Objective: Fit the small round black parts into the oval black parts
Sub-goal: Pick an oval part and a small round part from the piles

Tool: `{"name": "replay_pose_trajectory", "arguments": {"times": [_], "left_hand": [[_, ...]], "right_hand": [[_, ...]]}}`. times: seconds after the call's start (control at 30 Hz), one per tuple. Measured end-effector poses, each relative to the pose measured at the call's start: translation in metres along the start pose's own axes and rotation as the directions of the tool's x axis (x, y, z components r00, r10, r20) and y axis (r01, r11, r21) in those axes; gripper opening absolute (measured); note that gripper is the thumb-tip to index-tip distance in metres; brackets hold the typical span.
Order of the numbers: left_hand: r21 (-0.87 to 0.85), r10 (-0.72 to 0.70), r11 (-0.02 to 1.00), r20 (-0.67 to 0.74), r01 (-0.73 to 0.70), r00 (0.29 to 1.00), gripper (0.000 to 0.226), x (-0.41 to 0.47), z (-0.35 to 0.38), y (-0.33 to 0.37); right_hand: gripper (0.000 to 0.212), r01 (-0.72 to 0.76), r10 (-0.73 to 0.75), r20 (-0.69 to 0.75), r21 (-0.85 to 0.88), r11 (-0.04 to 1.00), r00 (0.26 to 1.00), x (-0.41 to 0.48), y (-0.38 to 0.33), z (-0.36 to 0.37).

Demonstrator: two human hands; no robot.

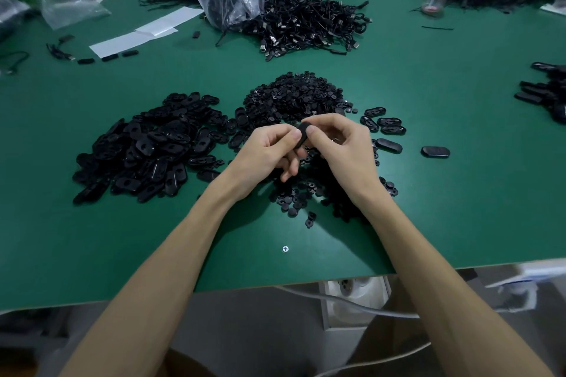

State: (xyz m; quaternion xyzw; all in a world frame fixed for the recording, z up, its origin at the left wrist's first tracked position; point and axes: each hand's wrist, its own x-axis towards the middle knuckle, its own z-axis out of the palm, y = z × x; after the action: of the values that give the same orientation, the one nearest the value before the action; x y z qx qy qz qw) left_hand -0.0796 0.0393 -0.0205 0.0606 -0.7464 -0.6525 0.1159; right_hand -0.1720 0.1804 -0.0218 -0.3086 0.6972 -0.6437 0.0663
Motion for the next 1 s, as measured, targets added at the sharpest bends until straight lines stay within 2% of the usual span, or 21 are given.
{"name": "replay_pose_trajectory", "arguments": {"times": [0.2, 0.37, 0.53, 1.0], "left_hand": [[-0.014, 0.008, 1.0, -0.02, -0.009, 1.0, 0.025, 0.0017, -0.0017, -0.0021], [-0.078, 0.042, 0.996, -0.052, -0.046, 0.998, 0.012, 0.003, -0.0029, -0.0037], [-0.084, 0.057, 0.995, -0.037, -0.06, 0.998, 0.013, 0.004, -0.004, -0.0056], [-0.165, 0.034, 0.986, -0.032, -0.038, 0.999, 0.015, 0.0072, -0.0068, -0.0092]], "right_hand": [[0.012, 0.009, -0.007, -0.028, 0.039, 0.999, 1.0, 0.0004, 0.0007, -0.0015], [0.011, -0.002, 0.002, 0.001, 0.128, 0.992, 1.0, 0.0006, 0.0021, -0.0005], [0.015, -0.008, 0.003, 0.026, 0.195, 0.981, 1.0, 0.0002, 0.0009, -0.0012], [0.015, -0.009, 0.005, 0.018, 0.208, 0.978, 1.0, 0.0016, 0.0019, -0.002]]}}
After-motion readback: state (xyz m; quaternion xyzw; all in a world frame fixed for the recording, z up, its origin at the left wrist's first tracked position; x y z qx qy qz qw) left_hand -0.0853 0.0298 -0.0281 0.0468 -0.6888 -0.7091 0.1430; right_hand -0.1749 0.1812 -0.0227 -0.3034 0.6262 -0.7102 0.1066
